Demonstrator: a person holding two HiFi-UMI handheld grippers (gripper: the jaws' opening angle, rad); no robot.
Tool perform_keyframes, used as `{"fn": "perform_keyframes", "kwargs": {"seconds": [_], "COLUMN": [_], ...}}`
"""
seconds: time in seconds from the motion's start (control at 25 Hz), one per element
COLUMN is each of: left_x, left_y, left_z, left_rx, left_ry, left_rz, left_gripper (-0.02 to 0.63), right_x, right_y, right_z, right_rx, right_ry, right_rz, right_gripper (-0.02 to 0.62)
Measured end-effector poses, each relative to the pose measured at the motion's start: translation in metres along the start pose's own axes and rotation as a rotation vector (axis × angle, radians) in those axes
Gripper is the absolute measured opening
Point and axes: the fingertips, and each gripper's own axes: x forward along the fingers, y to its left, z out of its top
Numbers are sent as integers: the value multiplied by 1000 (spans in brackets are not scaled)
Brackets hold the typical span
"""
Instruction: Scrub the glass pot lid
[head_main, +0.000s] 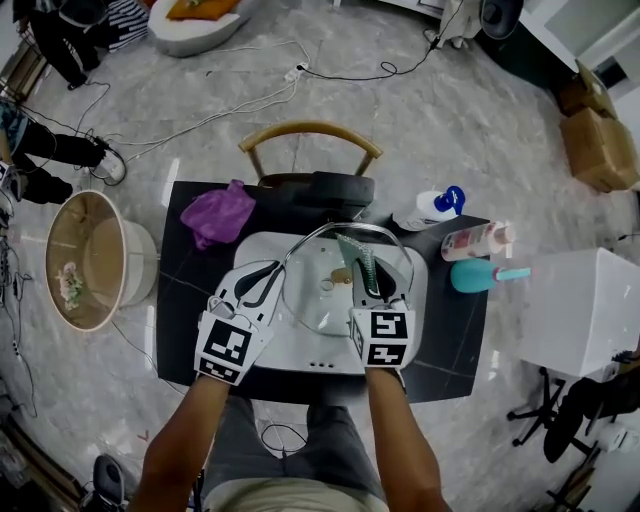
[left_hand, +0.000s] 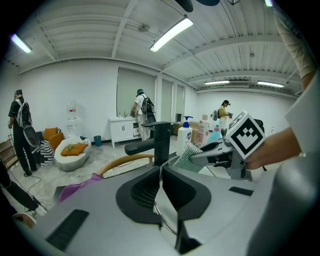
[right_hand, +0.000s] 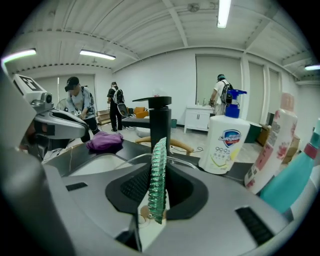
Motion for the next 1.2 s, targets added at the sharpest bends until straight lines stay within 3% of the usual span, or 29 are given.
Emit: {"fn": "perform_keyframes", "kwargs": {"seconds": [0.36, 0.56, 0.88, 1.2], "left_x": [22, 33, 36, 12], "left_y": [-22, -33, -35, -5], "left_z": [3, 7, 5, -15], "left_rx": [10, 15, 12, -16], "left_ry": [7, 6, 8, 17], "left_rz": [-39, -62, -73, -31], "left_gripper": [31, 31, 31, 31], "right_x": [-33, -43, -37, -7], "right_y": [-89, -105, -91, -16], "right_z": [-26, -33, -35, -34], "right_rx": [39, 39, 26, -2], "right_ry": [37, 48, 63, 77], "right_rz": [-174, -207, -194, -84], "right_gripper": [87, 87, 86, 86]}}
